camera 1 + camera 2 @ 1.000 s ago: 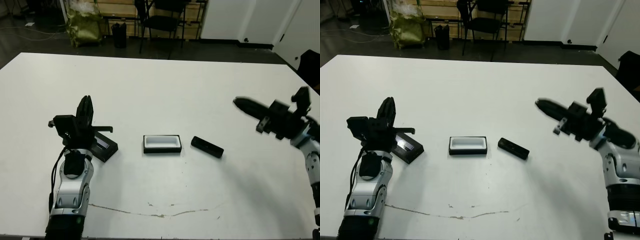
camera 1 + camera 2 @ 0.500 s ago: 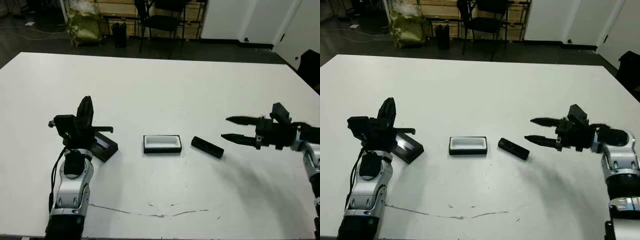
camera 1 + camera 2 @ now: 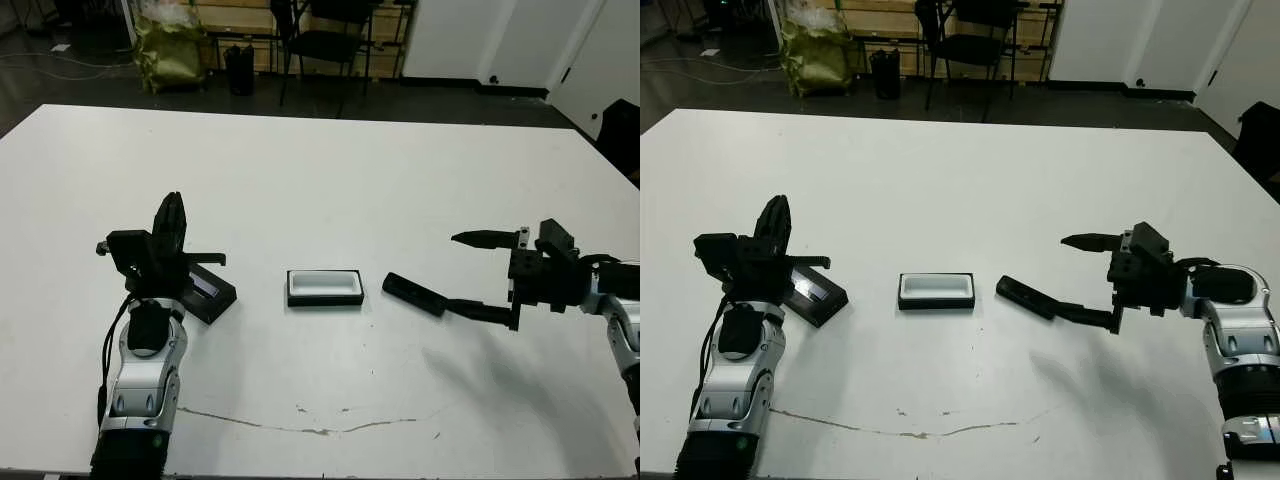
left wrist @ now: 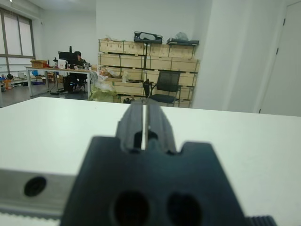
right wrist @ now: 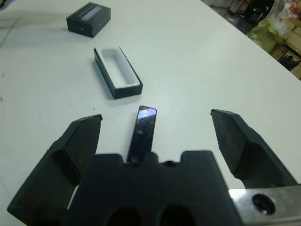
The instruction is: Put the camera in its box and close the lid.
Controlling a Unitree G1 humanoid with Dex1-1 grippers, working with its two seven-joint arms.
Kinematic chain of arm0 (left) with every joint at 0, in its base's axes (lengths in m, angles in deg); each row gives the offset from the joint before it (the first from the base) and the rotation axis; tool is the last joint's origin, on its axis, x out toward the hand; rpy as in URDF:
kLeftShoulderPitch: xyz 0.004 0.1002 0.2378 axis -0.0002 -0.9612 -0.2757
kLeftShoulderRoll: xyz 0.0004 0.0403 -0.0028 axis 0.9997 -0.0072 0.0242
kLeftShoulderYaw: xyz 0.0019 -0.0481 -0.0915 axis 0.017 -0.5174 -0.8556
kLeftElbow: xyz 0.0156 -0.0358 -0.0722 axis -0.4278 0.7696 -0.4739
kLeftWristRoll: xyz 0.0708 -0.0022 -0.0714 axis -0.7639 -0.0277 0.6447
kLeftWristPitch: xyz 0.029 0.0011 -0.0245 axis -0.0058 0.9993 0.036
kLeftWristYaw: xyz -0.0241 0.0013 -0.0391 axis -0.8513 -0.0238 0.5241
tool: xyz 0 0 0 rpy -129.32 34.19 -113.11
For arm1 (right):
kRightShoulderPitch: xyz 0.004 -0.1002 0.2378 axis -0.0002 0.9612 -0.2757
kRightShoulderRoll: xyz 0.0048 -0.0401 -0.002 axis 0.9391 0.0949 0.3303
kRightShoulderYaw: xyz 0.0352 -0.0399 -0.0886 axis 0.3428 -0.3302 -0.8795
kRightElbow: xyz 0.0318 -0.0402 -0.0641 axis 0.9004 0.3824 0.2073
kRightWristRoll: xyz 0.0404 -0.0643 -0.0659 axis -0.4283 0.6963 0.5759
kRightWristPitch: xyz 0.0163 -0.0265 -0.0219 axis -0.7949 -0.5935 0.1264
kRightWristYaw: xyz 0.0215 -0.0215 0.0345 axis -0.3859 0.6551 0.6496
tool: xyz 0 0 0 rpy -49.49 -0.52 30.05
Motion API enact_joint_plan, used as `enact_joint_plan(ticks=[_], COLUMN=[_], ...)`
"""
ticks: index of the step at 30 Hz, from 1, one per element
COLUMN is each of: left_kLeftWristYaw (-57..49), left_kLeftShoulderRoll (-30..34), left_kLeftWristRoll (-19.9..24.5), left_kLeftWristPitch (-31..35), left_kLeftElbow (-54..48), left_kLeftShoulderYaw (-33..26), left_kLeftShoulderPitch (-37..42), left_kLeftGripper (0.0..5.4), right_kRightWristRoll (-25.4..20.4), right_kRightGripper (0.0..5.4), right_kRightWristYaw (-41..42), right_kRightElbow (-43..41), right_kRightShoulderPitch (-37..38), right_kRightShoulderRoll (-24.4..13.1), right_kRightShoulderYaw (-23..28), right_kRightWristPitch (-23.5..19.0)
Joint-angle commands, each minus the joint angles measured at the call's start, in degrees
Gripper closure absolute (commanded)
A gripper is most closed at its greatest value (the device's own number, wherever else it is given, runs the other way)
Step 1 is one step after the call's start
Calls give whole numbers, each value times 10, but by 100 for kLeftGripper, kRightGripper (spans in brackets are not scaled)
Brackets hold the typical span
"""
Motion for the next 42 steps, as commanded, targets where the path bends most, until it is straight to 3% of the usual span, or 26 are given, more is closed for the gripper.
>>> enact_joint_plan(ticks=[1,13,23,28,32,36,42], left_kLeftWristYaw=[-4,-1,0,-2,-6,-3,1], left_kLeftShoulderRoll=[2,1,0,0,-2,-1,3], left_kLeftWristRoll=[-7,-3,-2,-5,-4,-2,-3], left_kLeftWristPitch=[9,9,10,8,23,18,14], left_kLeftElbow=[5,7,5,6,-3,1,4], left_kLeftShoulderYaw=[0,-1,-1,0,0,-1,0], left_kLeftShoulderPitch=[-2,-2,-4,-4,-5,-4,-2], left_kLeftGripper=[540,540,540,540,540,540,540], right_kRightWristRoll=[1,-26,-33,-33,-34,-21,-9], right_kRightGripper=[2,2,2,7,67,160,298], right_kRightWristYaw=[-15,-27,-44,-58,-84,-113,-137], right_kRightElbow=[-9,-16,-12,-16,-33,-41,-57], right_kRightShoulderPitch=[21,53,69,73,76,84,91], right_kRightShoulderRoll=[-2,26,48,52,56,61,62], right_kRightShoulderYaw=[3,3,7,4,7,4,-7], right_kRightWristPitch=[-6,-31,-21,-45,-84,-71,-90])
